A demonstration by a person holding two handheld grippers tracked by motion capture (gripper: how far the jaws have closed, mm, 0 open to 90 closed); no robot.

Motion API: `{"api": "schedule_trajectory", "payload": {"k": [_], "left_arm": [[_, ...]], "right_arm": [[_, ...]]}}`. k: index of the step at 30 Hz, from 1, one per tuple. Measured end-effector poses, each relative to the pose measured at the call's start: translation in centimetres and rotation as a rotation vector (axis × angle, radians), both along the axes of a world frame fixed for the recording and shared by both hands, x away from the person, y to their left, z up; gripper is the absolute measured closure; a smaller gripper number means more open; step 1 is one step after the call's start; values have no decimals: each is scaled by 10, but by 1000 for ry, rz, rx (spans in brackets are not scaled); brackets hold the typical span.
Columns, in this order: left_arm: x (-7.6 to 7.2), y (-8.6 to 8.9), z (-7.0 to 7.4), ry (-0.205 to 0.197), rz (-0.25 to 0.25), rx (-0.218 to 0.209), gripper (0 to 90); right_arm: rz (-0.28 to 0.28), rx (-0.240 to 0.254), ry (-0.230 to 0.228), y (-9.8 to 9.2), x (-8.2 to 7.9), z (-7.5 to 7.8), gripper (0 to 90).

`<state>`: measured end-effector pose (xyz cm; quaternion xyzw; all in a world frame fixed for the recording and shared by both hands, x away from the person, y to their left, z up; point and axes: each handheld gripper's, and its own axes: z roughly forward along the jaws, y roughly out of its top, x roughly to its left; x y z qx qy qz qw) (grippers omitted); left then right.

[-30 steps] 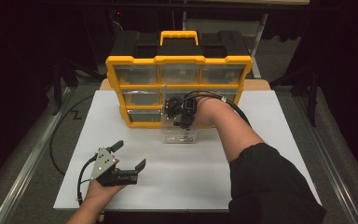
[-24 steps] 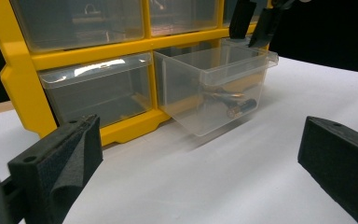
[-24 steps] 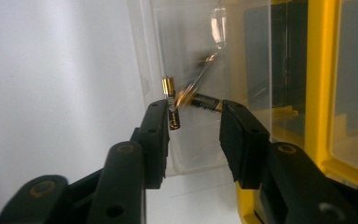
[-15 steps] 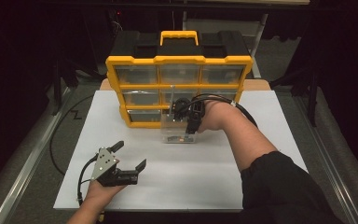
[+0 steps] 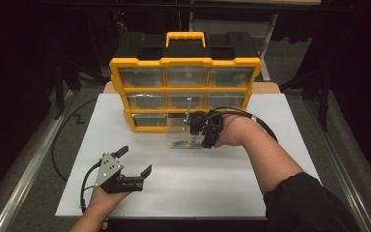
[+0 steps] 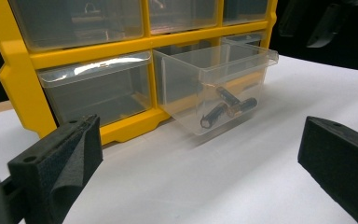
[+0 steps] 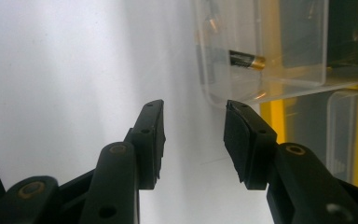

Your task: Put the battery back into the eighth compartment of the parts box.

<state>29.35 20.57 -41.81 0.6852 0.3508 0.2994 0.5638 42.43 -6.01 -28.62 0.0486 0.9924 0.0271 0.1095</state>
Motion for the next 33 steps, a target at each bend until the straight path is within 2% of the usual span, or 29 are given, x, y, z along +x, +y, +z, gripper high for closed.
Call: {"api": "schedule_trajectory", "payload": {"k": [10,14,15,17,19,24,25,26,27,31,32,33], "left_arm": [[0,0,0,-2,1,0,7],[0,0,0,-3,2,-4,7],[0,0,0,-2,2,-4,6],[0,0,0,0,4,-6,7],[0,0,0,2,5,-8,7],[0,0,0,1,3,-1,7],[0,0,0,1,3,-2,7],[0,0,0,1,3,-2,7],[0,0,0,1,3,-2,7],[0,-1,-1,2,2,1,7],[0,-1,-1,2,2,1,7],[0,-1,-1,2,2,2,7]], "right_arm": [[-16,6,11,-11,-9,-14,593],[-33,-1,27,-17,-12,-26,586],[-33,-15,25,-18,-13,-30,584],[-37,-3,25,-20,-13,-35,559],[-47,-16,15,-22,-13,-41,540],[-54,7,39,-28,-14,-54,507],[-66,-2,45,-29,-16,-56,500],[-55,-6,43,-30,-16,-59,493],[-68,0,50,-31,-17,-62,492],[-58,4,61,-35,-18,-75,469],[-80,3,71,-35,-20,-77,464],[-70,11,70,-36,-20,-82,456]]}}
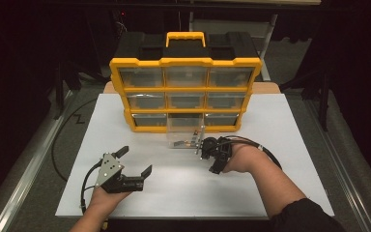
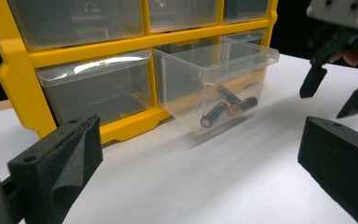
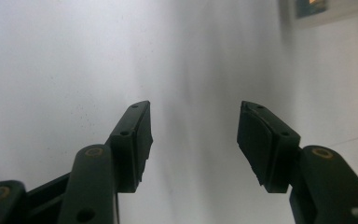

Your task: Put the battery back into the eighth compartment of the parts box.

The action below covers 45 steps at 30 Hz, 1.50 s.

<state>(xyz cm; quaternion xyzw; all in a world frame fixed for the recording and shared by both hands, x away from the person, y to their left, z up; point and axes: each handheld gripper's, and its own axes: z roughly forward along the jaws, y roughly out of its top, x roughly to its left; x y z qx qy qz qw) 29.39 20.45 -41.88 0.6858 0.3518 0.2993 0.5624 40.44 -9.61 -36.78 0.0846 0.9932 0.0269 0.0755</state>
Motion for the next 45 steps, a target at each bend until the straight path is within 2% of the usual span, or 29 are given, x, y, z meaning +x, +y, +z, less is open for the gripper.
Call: {"api": "schedule_trajectory", "payload": {"k": [2,4,5,8,9,11,14,16,18,19,22,25,31,34,41,43,45], "left_arm": [[0,0,0,0,0,0,7],[0,0,0,1,-1,4,7],[0,0,0,1,-1,5,7],[0,0,0,1,-1,5,7],[0,0,0,1,0,5,7],[0,0,0,2,0,7,7],[0,0,0,3,0,9,7],[0,0,0,4,2,7,7],[1,0,-1,5,1,11,7],[1,0,-1,5,2,9,7],[1,0,-1,5,4,9,7],[1,0,-1,5,5,10,7],[2,1,-2,11,10,13,7],[2,0,-3,14,16,14,7],[3,1,-3,22,23,20,6],[3,1,-4,23,24,21,7],[4,1,-4,25,23,26,6]], "right_arm": [[-16,-6,13,-2,-1,-6,443],[-4,-1,8,-3,-1,-12,432],[-21,-6,22,-4,-3,-13,423],[-16,-4,22,-5,-3,-18,389],[-16,-15,19,-5,-4,-20,369],[-22,1,33,-5,-5,-22,326],[-18,6,41,-5,-6,-28,217],[-32,9,25,-5,-7,-31,143],[-40,33,3,-6,-7,-32,56],[-62,50,-5,-7,-8,-33,25],[-88,82,-36,-11,-11,-34,8],[-115,135,-66,-18,-14,-35,8],[-176,264,-87,-31,-22,-38,9],[-222,362,-116,-38,-26,-39,9],[-281,520,-185,-54,-35,-48,9],[-322,576,-200,-59,-39,-52,10],[-336,623,-224,-64,-42,-56,10]]}}
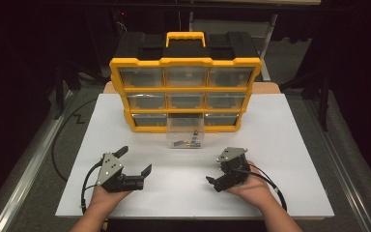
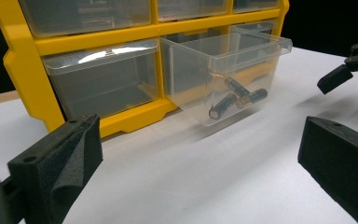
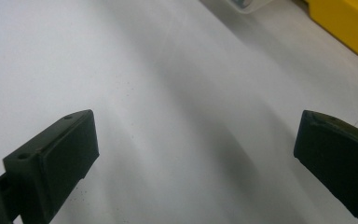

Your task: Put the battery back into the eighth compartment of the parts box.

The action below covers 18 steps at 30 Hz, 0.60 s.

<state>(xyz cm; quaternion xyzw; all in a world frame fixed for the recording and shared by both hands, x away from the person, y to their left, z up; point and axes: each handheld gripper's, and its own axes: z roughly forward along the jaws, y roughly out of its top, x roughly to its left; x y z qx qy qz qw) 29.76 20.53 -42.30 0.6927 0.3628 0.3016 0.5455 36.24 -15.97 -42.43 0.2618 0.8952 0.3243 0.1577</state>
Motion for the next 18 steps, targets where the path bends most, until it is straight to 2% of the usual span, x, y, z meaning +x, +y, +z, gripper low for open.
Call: {"api": "schedule_trajectory", "payload": {"k": [1,4,6,9,14,16,18], "left_arm": [[0,0,0,1,0,2,7],[1,-1,-1,2,2,1,7],[1,0,-1,4,2,2,7],[2,1,-2,7,5,-3,7],[4,2,-4,22,17,-6,7],[4,2,-3,15,16,-9,6],[3,1,-2,9,13,-12,6]], "right_arm": [[-13,28,-7,-3,-1,-3,10],[-33,61,-38,-7,-5,-7,10],[-47,103,-42,-10,-6,-6,11],[-75,146,-73,-15,-7,-5,17],[-94,167,-87,-18,-9,-6,21],[-99,186,-87,-19,-9,-5,28],[-103,185,-89,-19,-9,-6,28]]}}
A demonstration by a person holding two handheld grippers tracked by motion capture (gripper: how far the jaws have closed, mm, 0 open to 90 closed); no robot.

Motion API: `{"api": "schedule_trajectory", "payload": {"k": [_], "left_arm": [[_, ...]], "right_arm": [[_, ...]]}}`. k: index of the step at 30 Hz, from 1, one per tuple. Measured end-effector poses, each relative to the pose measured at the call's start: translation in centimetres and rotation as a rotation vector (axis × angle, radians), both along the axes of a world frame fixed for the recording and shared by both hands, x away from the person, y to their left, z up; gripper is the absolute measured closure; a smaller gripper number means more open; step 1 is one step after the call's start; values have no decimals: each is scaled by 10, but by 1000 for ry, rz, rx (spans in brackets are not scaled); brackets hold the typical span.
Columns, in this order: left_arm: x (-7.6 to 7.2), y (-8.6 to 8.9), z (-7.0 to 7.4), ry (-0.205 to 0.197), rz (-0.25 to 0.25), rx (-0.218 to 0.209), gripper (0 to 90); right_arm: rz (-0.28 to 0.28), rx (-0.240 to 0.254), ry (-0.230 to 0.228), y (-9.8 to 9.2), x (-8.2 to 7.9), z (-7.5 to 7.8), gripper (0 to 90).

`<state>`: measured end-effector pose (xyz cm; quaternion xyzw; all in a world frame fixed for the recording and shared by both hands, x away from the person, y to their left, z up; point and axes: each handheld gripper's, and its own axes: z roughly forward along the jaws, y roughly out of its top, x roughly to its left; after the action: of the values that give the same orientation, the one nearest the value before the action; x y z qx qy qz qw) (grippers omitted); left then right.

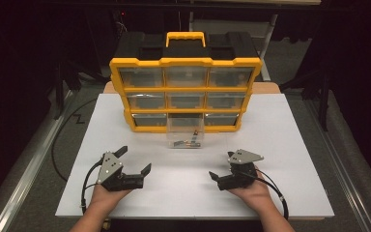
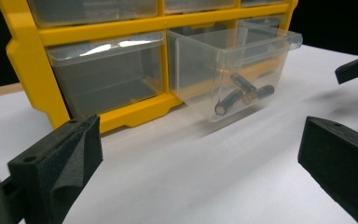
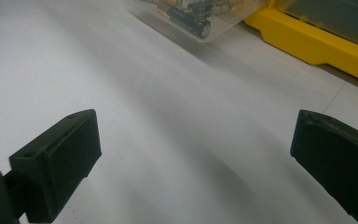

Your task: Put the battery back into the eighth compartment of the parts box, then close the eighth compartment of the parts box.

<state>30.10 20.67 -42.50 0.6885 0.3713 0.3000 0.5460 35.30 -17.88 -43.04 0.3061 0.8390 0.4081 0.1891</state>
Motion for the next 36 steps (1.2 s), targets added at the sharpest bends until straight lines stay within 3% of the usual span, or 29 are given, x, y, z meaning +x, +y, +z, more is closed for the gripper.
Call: {"api": "schedule_trajectory", "payload": {"k": [10,18,26,36], "left_arm": [[-1,-1,1,-11,-8,1,6],[0,-2,0,-1,-17,-1,7],[-4,-3,4,-20,-25,-1,7],[-3,-2,3,-13,-24,3,7]], "right_arm": [[2,5,-13,4,0,-3,62],[7,32,-16,5,0,-2,194],[14,59,-13,9,-3,0,426],[5,43,-10,24,1,-3,722]]}}
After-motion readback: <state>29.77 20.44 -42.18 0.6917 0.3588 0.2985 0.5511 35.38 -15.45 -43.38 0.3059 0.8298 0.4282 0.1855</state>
